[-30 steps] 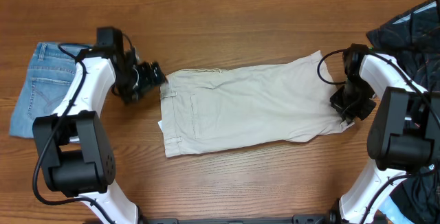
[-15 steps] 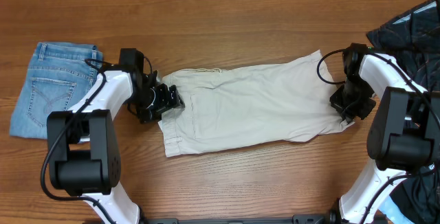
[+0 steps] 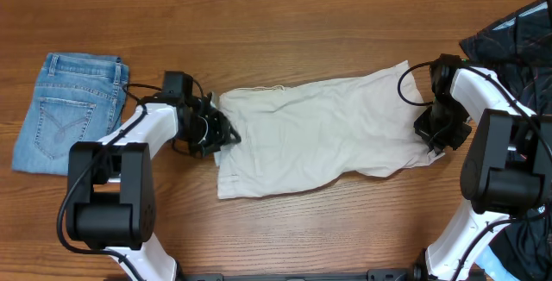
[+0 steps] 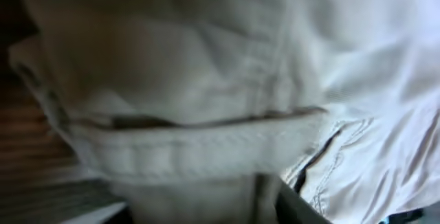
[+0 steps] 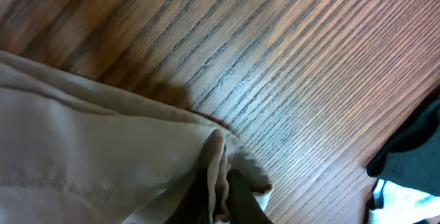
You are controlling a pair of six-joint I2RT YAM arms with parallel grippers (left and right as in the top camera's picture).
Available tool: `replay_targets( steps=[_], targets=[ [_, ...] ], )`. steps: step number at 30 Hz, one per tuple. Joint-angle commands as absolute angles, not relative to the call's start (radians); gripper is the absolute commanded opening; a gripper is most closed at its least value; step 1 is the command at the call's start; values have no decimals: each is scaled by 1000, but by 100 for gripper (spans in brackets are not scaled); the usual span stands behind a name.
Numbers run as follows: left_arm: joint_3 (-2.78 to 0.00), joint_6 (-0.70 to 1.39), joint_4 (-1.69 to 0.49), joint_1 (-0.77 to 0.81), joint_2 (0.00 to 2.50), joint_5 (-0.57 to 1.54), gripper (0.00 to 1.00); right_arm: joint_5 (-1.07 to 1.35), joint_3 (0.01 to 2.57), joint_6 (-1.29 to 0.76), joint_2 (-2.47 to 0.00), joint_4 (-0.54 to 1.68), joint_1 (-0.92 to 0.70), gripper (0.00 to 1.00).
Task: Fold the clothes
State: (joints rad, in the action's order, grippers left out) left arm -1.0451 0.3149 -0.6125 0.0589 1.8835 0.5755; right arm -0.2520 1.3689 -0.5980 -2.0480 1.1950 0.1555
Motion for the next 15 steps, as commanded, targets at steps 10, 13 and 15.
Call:
replay_targets(
  steps=[10,13,15],
  targets=[
    [-1156,238,-776,-117,1913,442,4,-255,1389,-590,-2069,1173,152,6],
    [-1249,199,-844,-183,1913,414,4,-241,1390,-568,-2049,1172,152,8],
    [-1310,175,-873,-215,1913,414,4,-235,1392,-566,-2028,1172,152,9]
  ],
)
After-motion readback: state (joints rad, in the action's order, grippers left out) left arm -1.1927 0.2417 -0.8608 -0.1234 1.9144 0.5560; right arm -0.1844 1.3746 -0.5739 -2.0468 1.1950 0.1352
